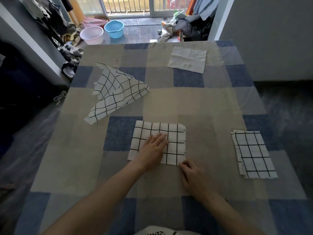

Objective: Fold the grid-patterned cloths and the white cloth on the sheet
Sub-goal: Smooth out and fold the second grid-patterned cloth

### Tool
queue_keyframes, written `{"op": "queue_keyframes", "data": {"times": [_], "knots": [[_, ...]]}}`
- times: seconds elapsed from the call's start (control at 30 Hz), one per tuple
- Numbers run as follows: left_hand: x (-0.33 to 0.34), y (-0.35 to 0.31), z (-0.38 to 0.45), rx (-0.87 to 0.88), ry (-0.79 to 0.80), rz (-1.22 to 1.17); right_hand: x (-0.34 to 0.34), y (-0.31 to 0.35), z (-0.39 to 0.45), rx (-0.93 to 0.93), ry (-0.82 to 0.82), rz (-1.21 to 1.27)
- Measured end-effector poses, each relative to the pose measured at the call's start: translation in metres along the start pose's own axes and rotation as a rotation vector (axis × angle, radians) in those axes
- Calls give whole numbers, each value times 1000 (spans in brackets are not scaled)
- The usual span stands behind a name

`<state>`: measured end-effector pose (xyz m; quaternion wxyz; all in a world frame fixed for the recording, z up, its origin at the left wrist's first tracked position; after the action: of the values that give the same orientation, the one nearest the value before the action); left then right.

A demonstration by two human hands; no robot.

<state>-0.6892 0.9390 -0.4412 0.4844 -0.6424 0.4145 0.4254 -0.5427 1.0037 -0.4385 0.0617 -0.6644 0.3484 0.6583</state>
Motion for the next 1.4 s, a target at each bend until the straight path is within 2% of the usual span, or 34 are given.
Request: {"op": "queue_keyframes", "data": {"times": [0.07,0.17,0.33,0.4,0.47,0.53,0.73,0.83,0.9,1.07,1.13,1.23,1.33,1.4], "knots": [[19,6,2,-17,62,-7,-1,-1,-2,23,7,-6],[27,13,0,15,42,-22,-8,5,10,86,-11,47],[32,17,0,72,-17,-29,-29,59,65,1,-137,180],[31,16,-1,107,-78,-25,-21,73,88,-12,-127,139],[30,17,-2,109,-109,-43,0,71,105,17,-49,87],[28,18,-3,77,-133,-89,22,58,111,47,23,22],[19,25,-10,40,-228,-187,36,49,111,35,24,-92],[19,53,-26,-132,-265,-149,40,47,111,35,29,-129],[19,76,-43,-236,-240,-113,41,45,109,31,36,-142],[13,108,-68,-312,-122,-27,36,32,103,74,29,-165],[8,111,-64,-357,-133,-27,35,32,103,82,30,-164],[-6,95,-39,-321,-217,-41,35,32,103,91,40,-163],[1,77,-12,-228,-179,-58,35,34,103,84,45,-167],[7,78,-7,-243,-157,-57,34,32,102,90,43,-167]]}}
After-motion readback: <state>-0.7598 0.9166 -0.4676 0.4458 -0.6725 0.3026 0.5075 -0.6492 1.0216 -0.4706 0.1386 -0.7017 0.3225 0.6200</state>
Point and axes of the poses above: each hand's wrist, its own z-axis towards the middle knuckle, its own x-axis out of the palm, y = z × x, the point moved 9 cm from there along z, towards the middle knuckle, and after that the axes turned 13 degrees about x, right-handed, at the moved point
